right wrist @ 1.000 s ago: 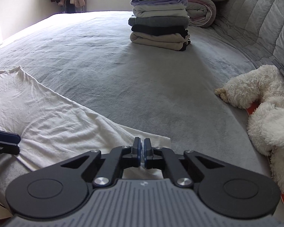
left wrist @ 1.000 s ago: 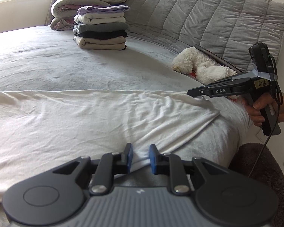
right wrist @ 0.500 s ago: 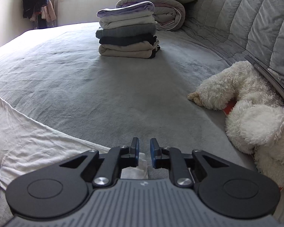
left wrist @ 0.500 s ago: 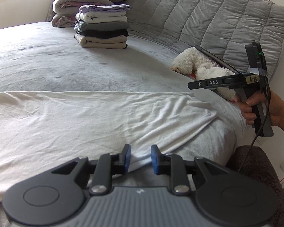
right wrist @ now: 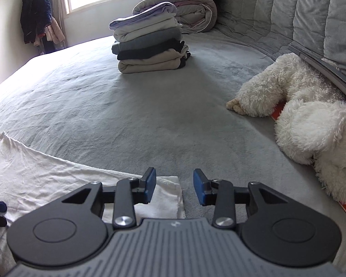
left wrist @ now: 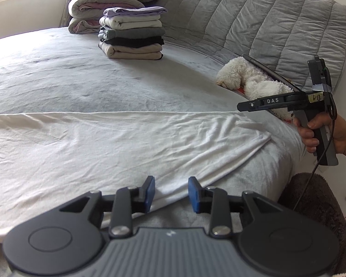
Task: Fold clothes
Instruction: 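Release the sleeve with the right gripper and open both grippers over the shirt, then pinch the white T-shirt edge with the left gripper while the right gripper pinches beside it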
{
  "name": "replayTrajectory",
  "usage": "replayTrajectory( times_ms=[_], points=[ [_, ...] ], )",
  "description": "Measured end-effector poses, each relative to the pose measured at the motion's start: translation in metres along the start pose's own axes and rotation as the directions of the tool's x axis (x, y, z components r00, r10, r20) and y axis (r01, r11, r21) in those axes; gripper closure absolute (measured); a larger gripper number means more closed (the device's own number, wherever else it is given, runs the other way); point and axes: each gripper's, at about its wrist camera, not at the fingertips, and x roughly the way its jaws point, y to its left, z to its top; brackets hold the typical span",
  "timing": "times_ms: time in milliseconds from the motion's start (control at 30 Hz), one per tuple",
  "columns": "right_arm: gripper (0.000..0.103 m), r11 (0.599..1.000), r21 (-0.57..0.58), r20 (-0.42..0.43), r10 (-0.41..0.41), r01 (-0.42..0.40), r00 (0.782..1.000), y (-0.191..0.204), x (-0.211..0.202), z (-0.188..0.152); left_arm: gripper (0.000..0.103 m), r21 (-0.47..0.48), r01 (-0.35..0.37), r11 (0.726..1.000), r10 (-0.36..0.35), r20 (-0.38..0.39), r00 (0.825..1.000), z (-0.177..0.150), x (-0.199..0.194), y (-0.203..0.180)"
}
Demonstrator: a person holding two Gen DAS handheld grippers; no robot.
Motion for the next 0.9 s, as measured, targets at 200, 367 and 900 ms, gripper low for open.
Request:
replayTrajectory(
  times_ms=[200,367,900],
  points=[
    [0.101,0.997,-0.068,0.005,-0.040,0.040,0.999,0.010,0.010,-0.003,0.070,0.036,-0.011,0.999,0.011,-0.004,1.000,-0.003,0.004,-0.004],
    [0.101,0.994,-0.075,0.009,-0.080,0.081,0.997,0.011,0.023,-0.005,0.068,0.043,-0.010,0.999,0.010,-0.004,1.000,-0.004,0.006,-0.005],
    [0.061,0.997,-0.066,0.078,0.037,-0.032,0.996,0.054,-0.038,-0.043,0.065,0.059,-0.084,0.995,0.083,0.019,0.996,0.008,-0.021,0.016]
  ],
)
